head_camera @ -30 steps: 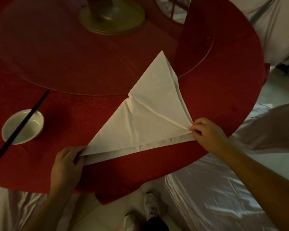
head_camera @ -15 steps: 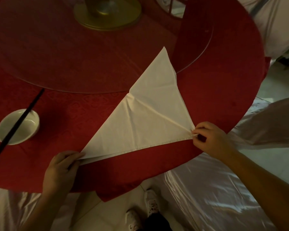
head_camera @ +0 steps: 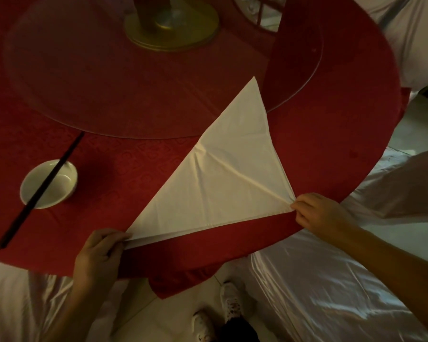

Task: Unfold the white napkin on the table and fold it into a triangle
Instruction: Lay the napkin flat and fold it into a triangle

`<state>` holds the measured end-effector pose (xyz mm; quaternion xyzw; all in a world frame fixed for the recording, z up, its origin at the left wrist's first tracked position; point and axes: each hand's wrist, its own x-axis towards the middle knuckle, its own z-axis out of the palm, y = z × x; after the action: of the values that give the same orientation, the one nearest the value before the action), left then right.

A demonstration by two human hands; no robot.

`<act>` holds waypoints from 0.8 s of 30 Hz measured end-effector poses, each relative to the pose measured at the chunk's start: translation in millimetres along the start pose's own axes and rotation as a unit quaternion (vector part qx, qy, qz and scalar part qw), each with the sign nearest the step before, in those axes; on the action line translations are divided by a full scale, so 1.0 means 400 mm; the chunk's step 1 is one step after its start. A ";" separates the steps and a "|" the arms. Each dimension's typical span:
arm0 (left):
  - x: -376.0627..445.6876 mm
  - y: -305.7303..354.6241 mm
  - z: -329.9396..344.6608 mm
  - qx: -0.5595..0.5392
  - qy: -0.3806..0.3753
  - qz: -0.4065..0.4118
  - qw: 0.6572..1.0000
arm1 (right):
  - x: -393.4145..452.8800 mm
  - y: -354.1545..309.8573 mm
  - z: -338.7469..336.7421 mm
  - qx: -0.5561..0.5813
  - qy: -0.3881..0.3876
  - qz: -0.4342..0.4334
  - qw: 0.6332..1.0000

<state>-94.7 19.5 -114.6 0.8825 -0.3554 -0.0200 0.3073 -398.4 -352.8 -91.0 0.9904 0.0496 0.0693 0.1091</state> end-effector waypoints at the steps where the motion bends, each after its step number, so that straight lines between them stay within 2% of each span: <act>1: -0.009 -0.006 -0.007 0.000 0.008 -0.007 1.000 | 0.000 -0.019 -0.016 -0.010 -0.011 -0.015 1.000; 5: -0.052 -0.052 -0.042 0.029 0.029 -0.023 0.999 | -0.009 -0.129 -0.058 0.002 0.027 -0.008 1.000; 9: -0.091 -0.119 -0.090 0.106 0.011 0.031 0.994 | -0.018 -0.227 -0.055 0.034 0.039 -0.026 0.998; 14: -0.117 -0.186 -0.128 0.155 -0.034 0.101 0.982 | -0.009 -0.306 -0.047 0.126 0.002 -0.020 0.992; 16: -0.123 -0.181 -0.142 0.158 -0.060 0.113 0.979 | 0.002 -0.310 -0.057 0.190 -0.024 0.043 0.980; 18: -0.128 -0.159 -0.158 0.153 -0.072 0.101 0.980 | 0.018 -0.305 -0.068 0.238 -0.036 0.100 0.966; 20: -0.128 -0.115 -0.164 0.161 -0.066 0.073 0.982 | 0.058 -0.293 -0.086 0.256 -0.028 0.121 0.959; 24: -0.095 0.055 -0.068 0.099 -0.049 -0.035 0.993 | 0.233 -0.278 -0.108 0.300 0.011 0.140 0.943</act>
<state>-129.8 45.9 -87.3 0.9184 -0.3395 -0.0383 0.1995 -322.1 -225.0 -62.3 0.9733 -0.0699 0.0762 -0.2049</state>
